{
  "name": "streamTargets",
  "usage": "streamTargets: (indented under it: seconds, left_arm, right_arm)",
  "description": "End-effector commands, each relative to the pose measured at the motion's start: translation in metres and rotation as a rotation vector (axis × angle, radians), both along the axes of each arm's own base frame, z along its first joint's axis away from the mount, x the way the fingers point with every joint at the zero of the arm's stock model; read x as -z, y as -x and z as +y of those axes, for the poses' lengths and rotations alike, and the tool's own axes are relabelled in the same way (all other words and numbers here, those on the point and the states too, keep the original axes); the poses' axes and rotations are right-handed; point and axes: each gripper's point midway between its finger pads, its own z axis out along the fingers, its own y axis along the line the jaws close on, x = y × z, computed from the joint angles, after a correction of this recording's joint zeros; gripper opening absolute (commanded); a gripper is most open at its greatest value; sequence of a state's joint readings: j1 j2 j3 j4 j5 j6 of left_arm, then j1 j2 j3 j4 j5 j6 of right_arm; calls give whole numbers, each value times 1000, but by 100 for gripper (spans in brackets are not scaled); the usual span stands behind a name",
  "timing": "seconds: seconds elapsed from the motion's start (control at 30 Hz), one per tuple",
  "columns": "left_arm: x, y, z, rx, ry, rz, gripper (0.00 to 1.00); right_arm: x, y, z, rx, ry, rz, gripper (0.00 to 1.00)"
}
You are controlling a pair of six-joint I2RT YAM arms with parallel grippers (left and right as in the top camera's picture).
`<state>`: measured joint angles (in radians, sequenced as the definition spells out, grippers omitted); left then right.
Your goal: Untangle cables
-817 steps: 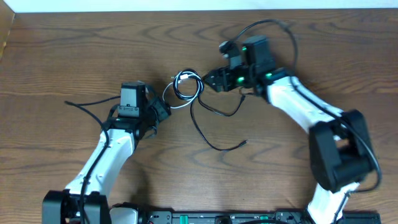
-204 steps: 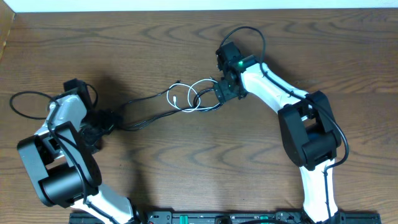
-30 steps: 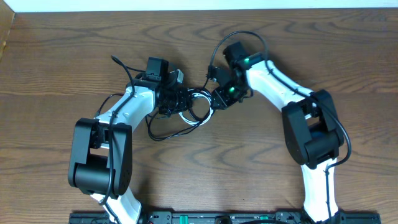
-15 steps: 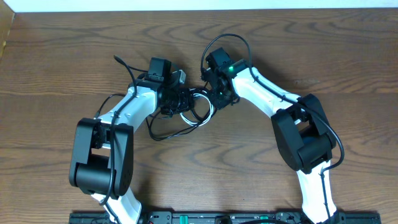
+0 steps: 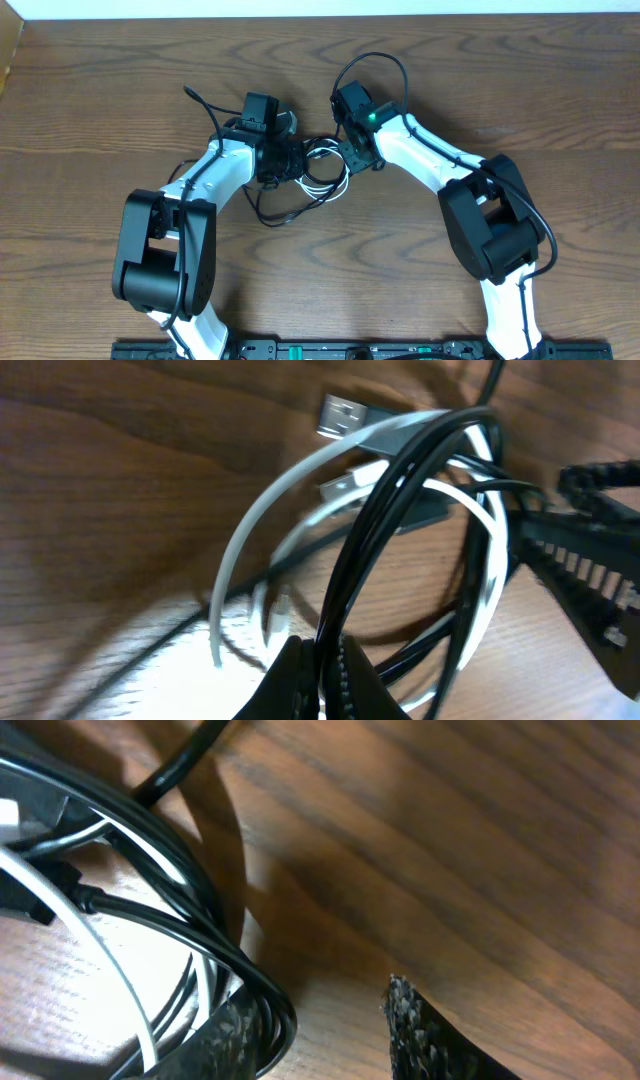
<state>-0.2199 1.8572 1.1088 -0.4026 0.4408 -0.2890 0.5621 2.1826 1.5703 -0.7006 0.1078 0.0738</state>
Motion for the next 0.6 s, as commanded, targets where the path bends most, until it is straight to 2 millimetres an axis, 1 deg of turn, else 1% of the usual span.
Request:
streamTargets:
  seconds: [0.0,0.1,0.2,0.27,0.33,0.37,0.4,0.47,0.5,0.57]
  left_arm:
    - [16,1,20,-40,-96,19,8]
    - [25,7,23,-47,-116,41,7]
    - [36,13,35,-87,-176,69,7]
    - [39,17,37,-87,-179,79,7]
    - [39,17,37,-87,-180,80,8]
    - [39,17,37,-87,-180,79,8]
    - [39,17,37,-87,-180,80,8]
    - [39,17,37,-87,-180,80,7]
    - [39,17,37,-87,-180,80,7]
    - [39,17,37,-87,-180,80,8]
  right_arm:
    - [42,14,-58,107,221,17,37]
    - [49,20,-83,166,306,-4,38]
    - [52,25,-109,219,398,-24,39]
    - [53,28,-126,267,442,-34,40]
    - [56,30,-139,305,454,-24,41]
    - [57,31,-145,331,452,-18,42]
    - [59,33,-155,394,434,1,44]
    - [64,34,-159,433,375,48,46]
    - [71,37,-158,458,299,104,47]
    - [75,39,-159,486,224,160,48]
